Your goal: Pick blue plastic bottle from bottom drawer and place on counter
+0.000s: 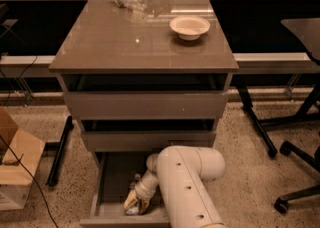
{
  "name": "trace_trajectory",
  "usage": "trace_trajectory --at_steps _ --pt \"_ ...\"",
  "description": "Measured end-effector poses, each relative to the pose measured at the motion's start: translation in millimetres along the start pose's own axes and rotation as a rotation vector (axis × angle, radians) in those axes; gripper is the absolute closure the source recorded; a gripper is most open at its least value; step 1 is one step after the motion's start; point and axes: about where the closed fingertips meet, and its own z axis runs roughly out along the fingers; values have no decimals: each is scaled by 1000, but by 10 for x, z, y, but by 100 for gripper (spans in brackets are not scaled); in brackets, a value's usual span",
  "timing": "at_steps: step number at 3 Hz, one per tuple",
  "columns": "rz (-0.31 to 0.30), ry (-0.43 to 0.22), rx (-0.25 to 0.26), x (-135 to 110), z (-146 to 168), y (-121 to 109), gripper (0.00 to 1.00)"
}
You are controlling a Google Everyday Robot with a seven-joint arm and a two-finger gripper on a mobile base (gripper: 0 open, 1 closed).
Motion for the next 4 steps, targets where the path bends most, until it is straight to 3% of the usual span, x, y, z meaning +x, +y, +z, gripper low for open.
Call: trace_trajectory --at_steps 1,2,3,4 --pt "0 0 0 5 -8 7 72" --pt "38 3 -1 36 80 11 96" --pt "11 -62 -37 113 -194 150 100" --pt "-75 -215 -138 488 -1094 518 100"
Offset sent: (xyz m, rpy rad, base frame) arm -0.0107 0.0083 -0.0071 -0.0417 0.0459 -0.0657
